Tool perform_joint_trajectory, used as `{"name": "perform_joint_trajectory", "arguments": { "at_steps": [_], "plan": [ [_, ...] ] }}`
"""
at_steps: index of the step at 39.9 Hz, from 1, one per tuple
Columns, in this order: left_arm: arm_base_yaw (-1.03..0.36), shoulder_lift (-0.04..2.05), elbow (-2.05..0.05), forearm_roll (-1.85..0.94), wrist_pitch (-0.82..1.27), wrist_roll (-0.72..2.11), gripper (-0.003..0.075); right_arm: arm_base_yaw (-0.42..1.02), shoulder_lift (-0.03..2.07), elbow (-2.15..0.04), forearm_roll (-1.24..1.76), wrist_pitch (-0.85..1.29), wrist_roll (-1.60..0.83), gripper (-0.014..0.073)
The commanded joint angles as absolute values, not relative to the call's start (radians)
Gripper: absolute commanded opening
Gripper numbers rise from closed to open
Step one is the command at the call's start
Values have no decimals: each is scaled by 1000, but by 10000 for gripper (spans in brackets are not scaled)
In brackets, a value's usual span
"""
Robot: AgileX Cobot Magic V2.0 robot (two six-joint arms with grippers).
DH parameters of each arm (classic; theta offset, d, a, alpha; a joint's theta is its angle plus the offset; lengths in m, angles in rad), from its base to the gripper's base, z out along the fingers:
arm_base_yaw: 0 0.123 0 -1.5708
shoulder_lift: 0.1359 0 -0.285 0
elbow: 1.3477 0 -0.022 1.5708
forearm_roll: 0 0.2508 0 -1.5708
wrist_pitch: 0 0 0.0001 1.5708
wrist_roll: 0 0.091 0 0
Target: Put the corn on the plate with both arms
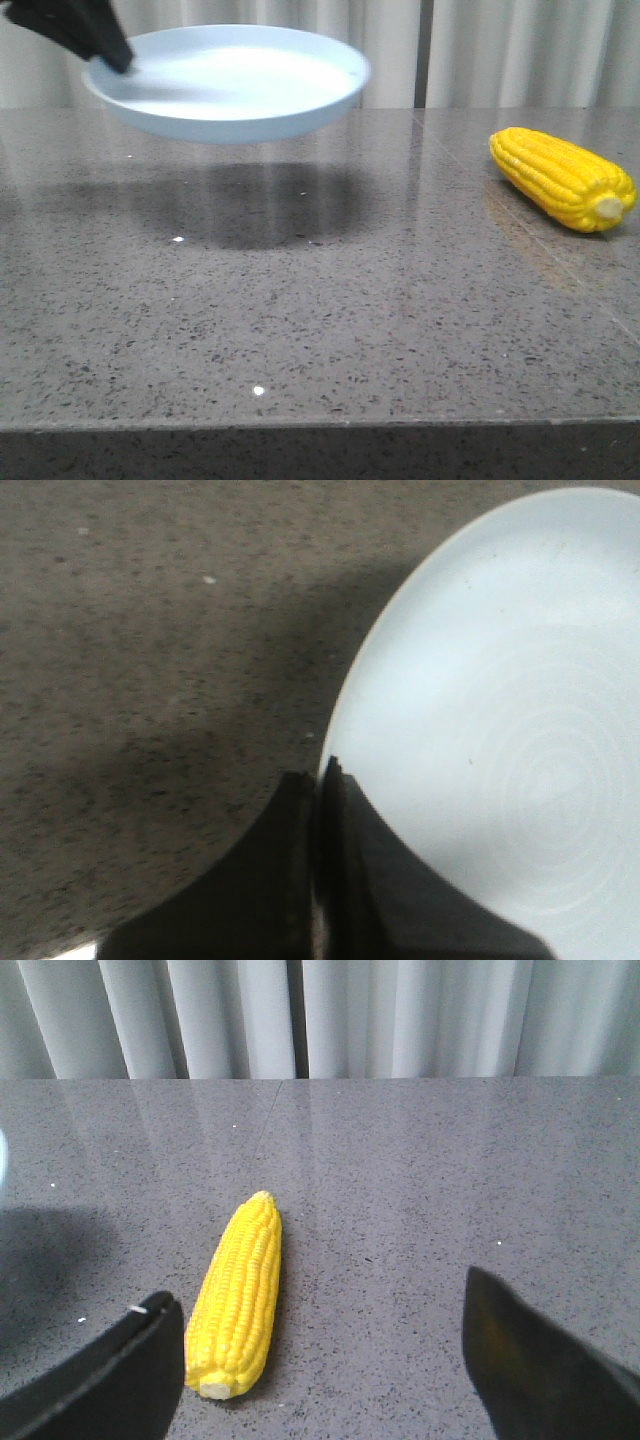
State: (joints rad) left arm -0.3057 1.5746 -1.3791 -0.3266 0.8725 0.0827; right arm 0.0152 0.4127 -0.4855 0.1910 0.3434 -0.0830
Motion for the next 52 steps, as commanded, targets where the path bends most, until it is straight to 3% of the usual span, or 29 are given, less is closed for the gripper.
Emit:
{"name": "perform_joint_trajectory", "arguments": {
  "at_steps": [1, 10, 13, 15, 22, 24, 27, 38, 52],
  "plan": [
    [-345, 1581, -1413, -381, 824, 81, -20, 12, 426, -524, 197, 273, -90, 593],
    [-390, 1681, -1413, -381, 824, 81, -17, 12, 426, -524, 197, 273, -90, 593],
    [-390, 1703, -1413, -381, 824, 81, 22, 12, 426, -524, 197, 273, -90, 593],
    [-390, 1710, -1413, -381, 824, 81, 82, 12, 426, -524, 197, 273, -90, 593],
    [-390, 1687, -1429, -371, 828, 90, 403, 12, 426, -524, 197, 273, -90, 593],
    [-390, 1665, -1444, -361, 830, 114, 438, 12, 426, -524, 197, 273, -90, 593],
    [-390, 1616, -1460, -323, 830, 116, 412, 12, 426, -524, 197, 273, -90, 593],
    [-363, 1427, -1433, 54, 893, -84, 71, 12, 426, -524, 197, 273, -90, 593],
    [-233, 1090, -1109, 170, 783, -162, -20, 12, 426, -524, 197, 273, -90, 593]
  ]
}}
